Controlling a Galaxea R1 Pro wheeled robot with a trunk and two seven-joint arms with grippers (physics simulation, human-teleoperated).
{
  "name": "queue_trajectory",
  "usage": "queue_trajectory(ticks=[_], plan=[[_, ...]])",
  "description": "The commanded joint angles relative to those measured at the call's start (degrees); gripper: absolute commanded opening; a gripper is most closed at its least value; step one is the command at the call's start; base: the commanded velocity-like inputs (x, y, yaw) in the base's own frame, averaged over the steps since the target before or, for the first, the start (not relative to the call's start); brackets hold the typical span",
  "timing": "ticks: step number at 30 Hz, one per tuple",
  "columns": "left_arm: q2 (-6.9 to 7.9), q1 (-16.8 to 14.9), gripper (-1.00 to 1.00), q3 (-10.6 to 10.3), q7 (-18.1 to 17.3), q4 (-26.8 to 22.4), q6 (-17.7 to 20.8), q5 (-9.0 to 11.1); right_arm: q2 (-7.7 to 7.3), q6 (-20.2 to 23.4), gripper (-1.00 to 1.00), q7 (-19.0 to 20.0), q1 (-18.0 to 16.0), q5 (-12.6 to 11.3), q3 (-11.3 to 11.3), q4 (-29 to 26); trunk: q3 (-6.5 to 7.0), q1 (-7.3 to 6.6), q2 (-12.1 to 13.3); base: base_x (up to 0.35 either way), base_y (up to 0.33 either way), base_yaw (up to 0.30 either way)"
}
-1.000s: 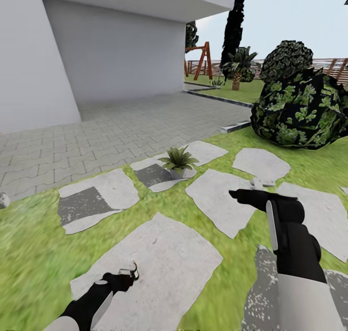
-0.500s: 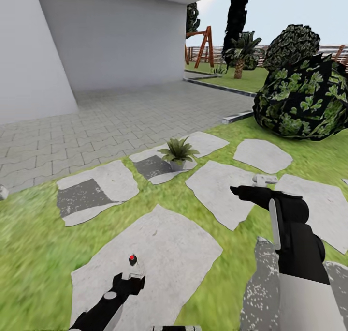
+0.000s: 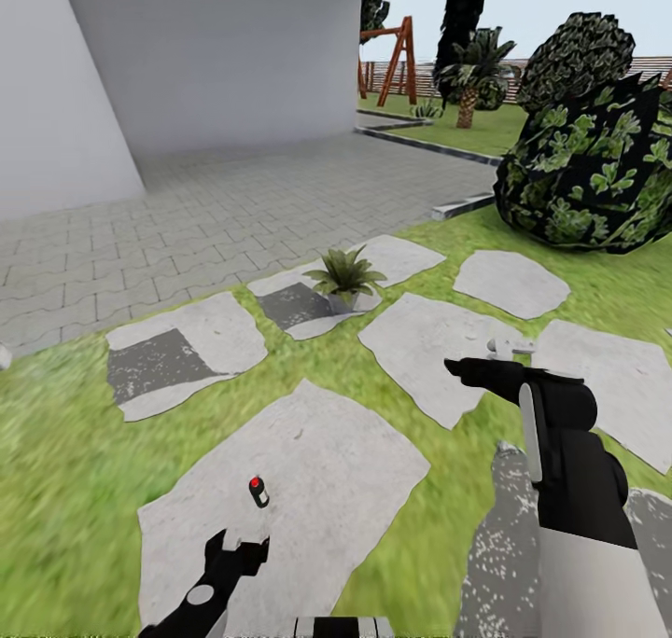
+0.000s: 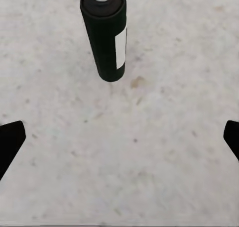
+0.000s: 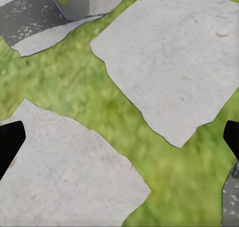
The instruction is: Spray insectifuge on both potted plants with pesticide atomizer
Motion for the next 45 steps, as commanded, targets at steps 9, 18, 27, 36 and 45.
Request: queue_trajectory(ticks=[9,18,27,36,45], plan=[[0.75,0.59,1.0,-0.49,0.03,0.27,-0.87,0.73,0.09,0.2,1.0,0.59,-0.04,0.55,-0.09,-0.38,-0.71,0.06,-0.06,0.0,0.0,0.0],[0.82,0.84,1.0,-0.51,-0.14,0.74,-0.91,0.65,0.09,0.2,1.0,0.59,-0.04,0.59,-0.02,-0.69,-0.71,0.06,-0.06,0.078,-0.07,0.0],[1.33,0.86,1.0,-0.57,-0.18,1.42,-1.61,0.68,0.09,0.2,1.0,0.59,-0.04,0.6,-0.02,-0.72,-0.71,0.06,-0.06,0.2,-0.133,0.0],[2.24,0.86,1.0,-0.51,-0.62,2.32,-3.93,0.96,0.09,0.2,1.0,0.59,-0.04,0.68,-0.02,-0.72,-0.71,0.06,-0.06,0.076,0.024,0.0],[1.94,0.86,1.0,-0.55,-0.92,2.39,-4.07,0.82,0.13,0.2,1.0,0.59,-0.04,0.69,0.06,-0.73,-0.71,0.06,-0.06,0.106,0.084,0.0]])
